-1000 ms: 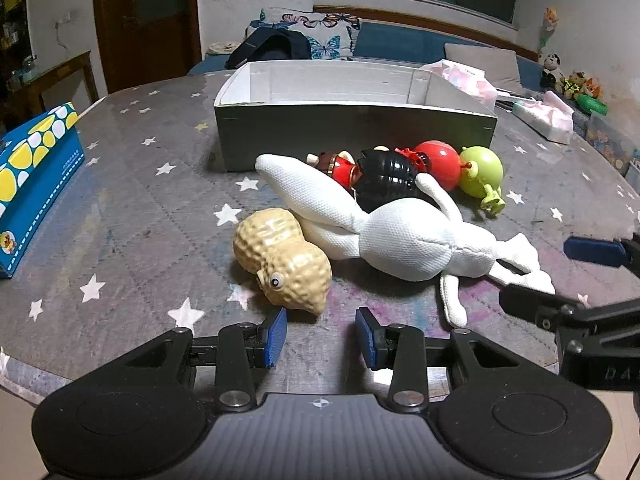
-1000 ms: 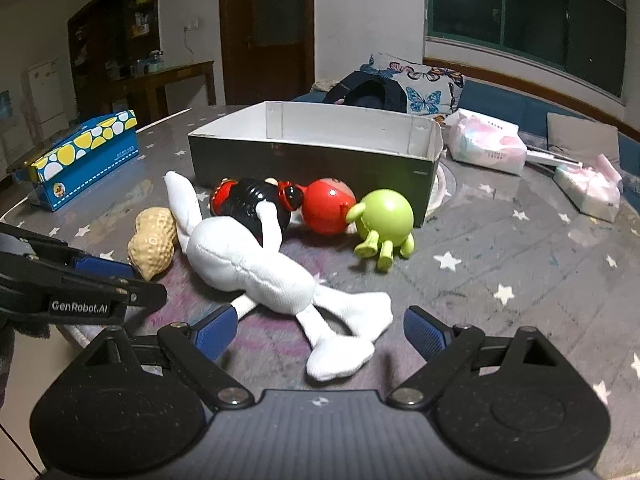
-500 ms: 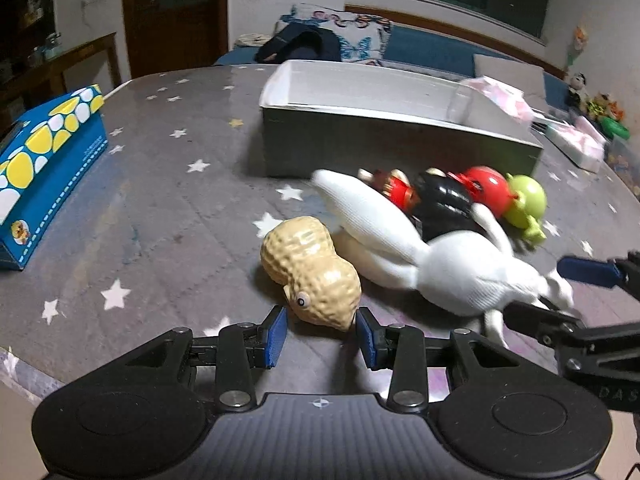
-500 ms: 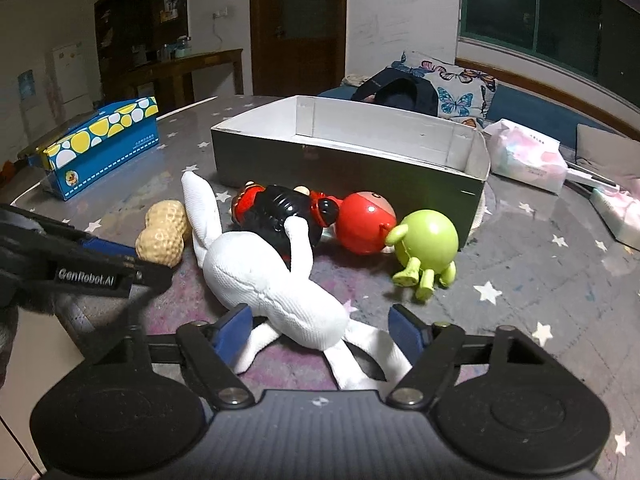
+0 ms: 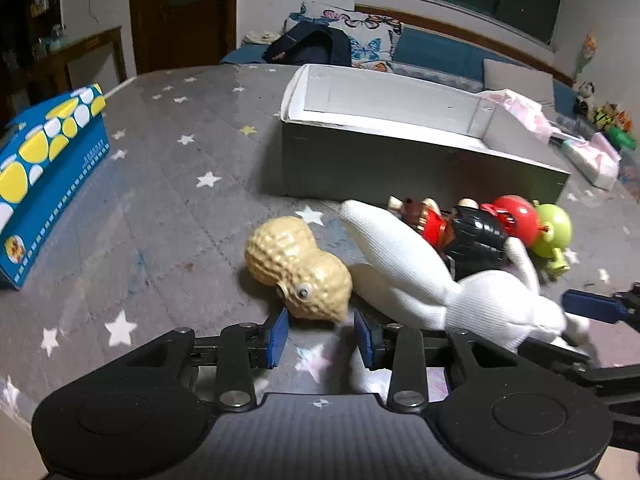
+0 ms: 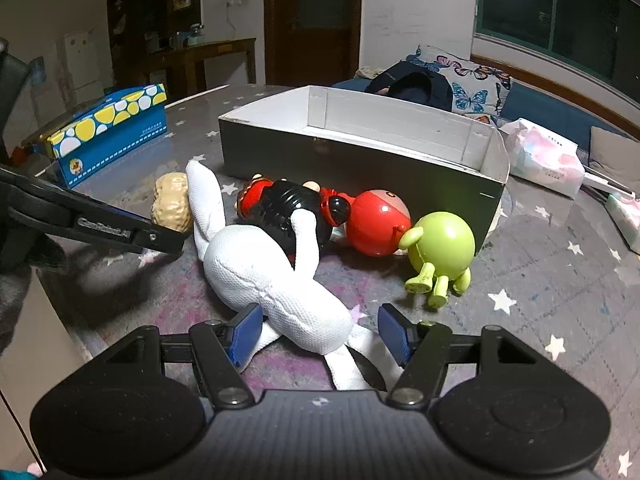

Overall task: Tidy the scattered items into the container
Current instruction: 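Move both tools down toward the white plush bunny, then close the left tool on the bunny ear while the right tool grips its body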

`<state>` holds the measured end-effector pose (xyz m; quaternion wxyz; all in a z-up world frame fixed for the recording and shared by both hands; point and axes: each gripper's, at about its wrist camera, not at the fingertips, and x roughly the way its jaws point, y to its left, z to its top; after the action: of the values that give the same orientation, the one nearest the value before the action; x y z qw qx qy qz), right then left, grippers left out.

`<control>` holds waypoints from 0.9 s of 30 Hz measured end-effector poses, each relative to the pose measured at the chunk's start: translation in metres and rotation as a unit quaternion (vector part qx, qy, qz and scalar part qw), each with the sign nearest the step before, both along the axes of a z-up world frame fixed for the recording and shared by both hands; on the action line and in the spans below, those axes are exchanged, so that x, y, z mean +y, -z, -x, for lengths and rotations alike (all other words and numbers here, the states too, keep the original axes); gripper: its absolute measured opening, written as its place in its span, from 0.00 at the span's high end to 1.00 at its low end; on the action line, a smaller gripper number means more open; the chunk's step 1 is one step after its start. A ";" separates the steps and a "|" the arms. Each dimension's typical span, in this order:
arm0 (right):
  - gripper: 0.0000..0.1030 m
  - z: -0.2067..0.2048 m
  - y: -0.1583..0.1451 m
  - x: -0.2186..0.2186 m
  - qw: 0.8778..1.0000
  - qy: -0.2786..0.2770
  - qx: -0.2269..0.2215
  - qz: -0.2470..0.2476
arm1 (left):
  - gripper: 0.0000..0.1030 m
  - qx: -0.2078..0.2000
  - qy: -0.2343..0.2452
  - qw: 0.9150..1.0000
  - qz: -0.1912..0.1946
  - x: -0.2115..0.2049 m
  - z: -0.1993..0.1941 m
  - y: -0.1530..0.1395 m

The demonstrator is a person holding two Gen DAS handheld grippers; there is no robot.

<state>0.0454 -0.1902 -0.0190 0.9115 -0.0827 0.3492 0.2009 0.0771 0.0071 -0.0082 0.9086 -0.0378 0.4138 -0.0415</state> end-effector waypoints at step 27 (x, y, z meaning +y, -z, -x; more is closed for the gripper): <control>0.44 -0.007 0.005 0.013 0.996 -0.073 -0.008 0.040 | 0.63 0.086 -0.035 0.972 0.215 0.006 -0.041 -0.011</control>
<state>0.0522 -0.1769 -0.0243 0.8933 -0.1459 0.3422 0.2523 0.1185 0.0135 0.0032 0.8409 -0.2503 0.4706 -0.0941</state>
